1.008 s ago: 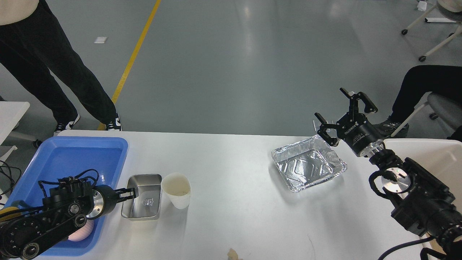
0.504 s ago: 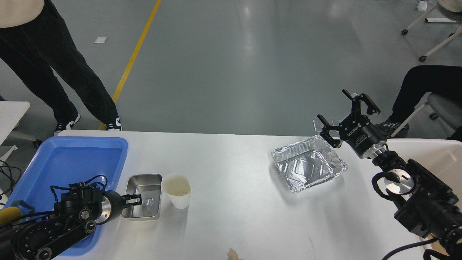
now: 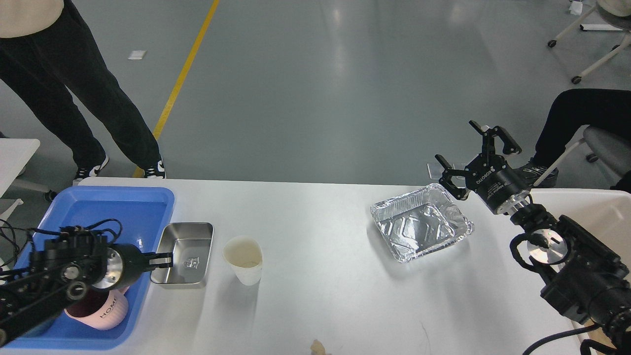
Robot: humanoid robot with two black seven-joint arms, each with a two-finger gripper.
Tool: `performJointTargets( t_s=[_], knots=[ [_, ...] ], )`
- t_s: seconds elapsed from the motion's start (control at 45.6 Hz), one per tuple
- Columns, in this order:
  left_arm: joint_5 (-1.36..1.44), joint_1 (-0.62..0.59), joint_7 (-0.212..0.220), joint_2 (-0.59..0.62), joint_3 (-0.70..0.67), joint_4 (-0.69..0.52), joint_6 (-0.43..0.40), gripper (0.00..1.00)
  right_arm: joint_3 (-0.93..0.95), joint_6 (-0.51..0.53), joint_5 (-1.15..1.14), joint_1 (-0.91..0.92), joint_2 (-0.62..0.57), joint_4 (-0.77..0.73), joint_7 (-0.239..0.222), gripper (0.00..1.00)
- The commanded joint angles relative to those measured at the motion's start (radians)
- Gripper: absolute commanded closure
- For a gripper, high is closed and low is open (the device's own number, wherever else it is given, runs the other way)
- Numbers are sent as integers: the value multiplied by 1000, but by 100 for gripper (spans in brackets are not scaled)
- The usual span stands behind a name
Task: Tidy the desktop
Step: 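Lift the steel tray and lower it into the blue tub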
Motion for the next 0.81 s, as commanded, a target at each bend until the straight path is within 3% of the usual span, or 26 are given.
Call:
performJointTargets(
  t_s=[0.0,0.131,0.219,0.394,0.548,0.657,0.745,0.789],
  knots=[
    [-87,-8,-11,218,-202,-138,-211,100,0,-2,0,4,-2,2,-2,0],
    [-245,-32,4,332,-519,-168,-481,100,0,-4,0,7,1,11,-2,0],
    [-280,-109,23,349,-641,-148,-481,100,0,-16,0,7,0,40,-2,0],
    [-288,-208,27,372,-669,-119,-481,100,0,-33,-5,9,1,55,-3,0],
    [-276,-199,30,355,-653,-106,-481,100,0,-44,-14,10,2,74,-5,0],
    [-251,-163,29,319,-629,-31,-481,100,0,-44,-14,10,0,77,-6,0],
    [-152,-143,-6,271,-612,97,-481,100,0,-44,-14,9,0,77,-8,0],
    [-93,-143,-46,228,-610,183,-481,100,0,-44,-14,7,0,77,-9,0]
  ],
)
